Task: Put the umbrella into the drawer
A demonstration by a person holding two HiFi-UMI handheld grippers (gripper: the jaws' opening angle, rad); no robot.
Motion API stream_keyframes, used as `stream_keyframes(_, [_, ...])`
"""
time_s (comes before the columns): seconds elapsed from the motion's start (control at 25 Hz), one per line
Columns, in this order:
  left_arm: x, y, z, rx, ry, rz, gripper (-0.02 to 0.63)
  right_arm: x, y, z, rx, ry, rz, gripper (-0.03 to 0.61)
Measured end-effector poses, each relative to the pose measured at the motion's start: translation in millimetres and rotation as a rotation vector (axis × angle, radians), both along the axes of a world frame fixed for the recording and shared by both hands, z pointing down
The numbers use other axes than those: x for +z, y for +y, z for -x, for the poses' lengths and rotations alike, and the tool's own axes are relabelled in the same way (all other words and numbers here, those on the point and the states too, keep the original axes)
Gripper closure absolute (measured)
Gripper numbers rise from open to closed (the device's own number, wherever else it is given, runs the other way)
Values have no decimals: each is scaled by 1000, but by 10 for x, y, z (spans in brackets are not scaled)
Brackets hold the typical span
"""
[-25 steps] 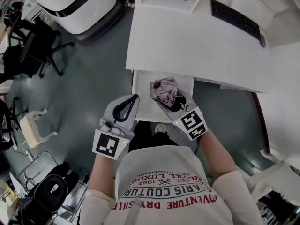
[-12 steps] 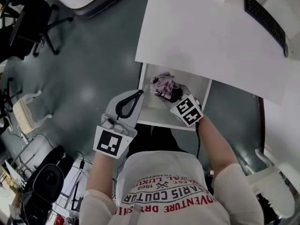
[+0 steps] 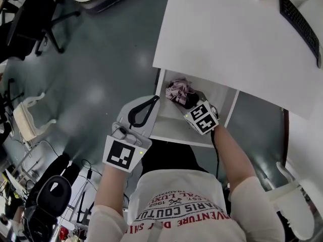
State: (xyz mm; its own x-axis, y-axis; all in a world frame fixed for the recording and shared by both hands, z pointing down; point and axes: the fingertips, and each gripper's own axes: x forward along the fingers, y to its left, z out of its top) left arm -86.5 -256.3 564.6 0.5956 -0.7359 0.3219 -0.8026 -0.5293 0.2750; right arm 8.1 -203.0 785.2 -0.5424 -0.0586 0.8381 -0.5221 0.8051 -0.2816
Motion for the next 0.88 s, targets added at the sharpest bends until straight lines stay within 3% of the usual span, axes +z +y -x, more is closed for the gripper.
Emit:
stream_keyframes(0.32, [12, 61, -10, -21, -5, -3, 609, 160, 52, -12, 40, 4, 67, 340])
stream_keyframes(0.48, [14, 102, -87, -20, -17, -23, 609, 293, 88, -70, 73, 6, 92, 254])
stream_keyframes(0.6, [-82, 127, -108, -26, -19, -33, 609, 223, 84, -96, 46, 35, 50, 204])
stream_keyframes(0.88, [-608, 397, -303, -30, -33, -86, 609, -746, -16, -267, 90, -31, -119, 210])
